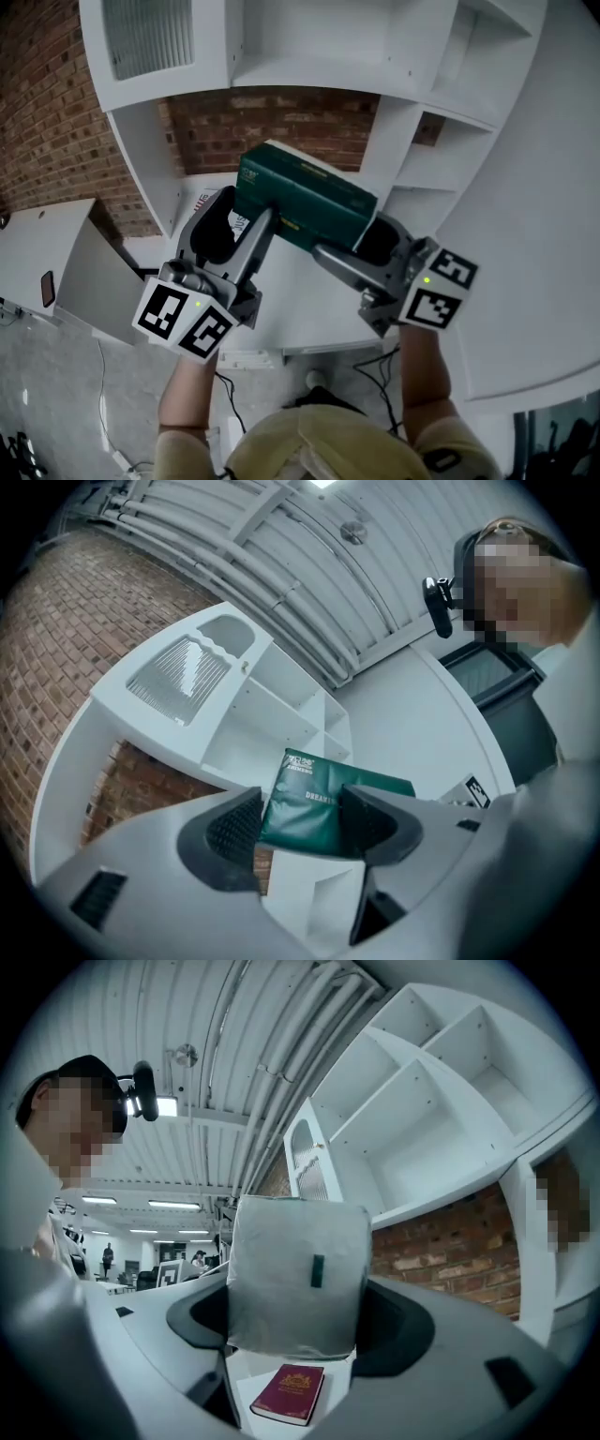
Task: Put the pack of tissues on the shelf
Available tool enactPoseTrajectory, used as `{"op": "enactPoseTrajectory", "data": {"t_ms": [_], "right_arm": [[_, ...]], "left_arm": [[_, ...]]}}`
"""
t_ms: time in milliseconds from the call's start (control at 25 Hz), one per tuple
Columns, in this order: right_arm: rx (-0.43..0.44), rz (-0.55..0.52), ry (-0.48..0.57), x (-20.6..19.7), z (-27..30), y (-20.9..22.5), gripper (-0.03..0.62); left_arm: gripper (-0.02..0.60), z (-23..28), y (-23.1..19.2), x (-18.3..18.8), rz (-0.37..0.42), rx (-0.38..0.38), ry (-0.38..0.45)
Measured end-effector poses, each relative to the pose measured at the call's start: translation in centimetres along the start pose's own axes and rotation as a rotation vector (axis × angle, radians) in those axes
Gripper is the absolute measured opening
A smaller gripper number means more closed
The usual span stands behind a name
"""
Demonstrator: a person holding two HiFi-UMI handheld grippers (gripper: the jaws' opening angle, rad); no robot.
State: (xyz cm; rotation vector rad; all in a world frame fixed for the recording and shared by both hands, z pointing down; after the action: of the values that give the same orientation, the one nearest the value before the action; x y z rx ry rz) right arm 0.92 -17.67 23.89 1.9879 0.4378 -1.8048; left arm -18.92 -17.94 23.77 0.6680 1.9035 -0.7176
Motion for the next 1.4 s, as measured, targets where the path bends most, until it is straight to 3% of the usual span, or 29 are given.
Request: {"op": "enactPoseTrajectory", "data": {"t_ms": [520, 760, 1120, 1400], "right_arm": [[-0.024, -0.114, 0.070, 7.3, -0.2, 10.5, 0.344], [-0.067, -0.149, 0.109, 8.1, -0.4, 11.1, 0.344], [-0.150, -0.202, 0.084, 11.4, 1.6, 17.1, 0.344], [-0.233, -0.237, 0.065, 11.7, 3.3, 19.7, 0.344]], "left_arm": [[0.270, 13.0, -0.4, 2.3, 0.187, -0.006, 0.057], [0.270, 14.5, -0.2, 3.2, 0.275, -0.025, 0.060], [0.270, 21.6, -2.4, 4.2, 0.453, 0.054, 0.007], [0.270, 24.6, -4.4, 3.9, 0.502, 0.122, -0.085]]}}
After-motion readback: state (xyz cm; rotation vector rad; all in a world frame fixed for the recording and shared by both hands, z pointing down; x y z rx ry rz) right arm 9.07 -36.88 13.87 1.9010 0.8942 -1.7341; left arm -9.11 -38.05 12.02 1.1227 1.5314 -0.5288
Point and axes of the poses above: the fingertips, and each gripper's own axes: z forward along the fingers, y to its right, x out of its top, the point moved 7 cm from there along -z, backward along the fingers, and after that the axes turned 4 degrees about -z, right-handed, at the moved point
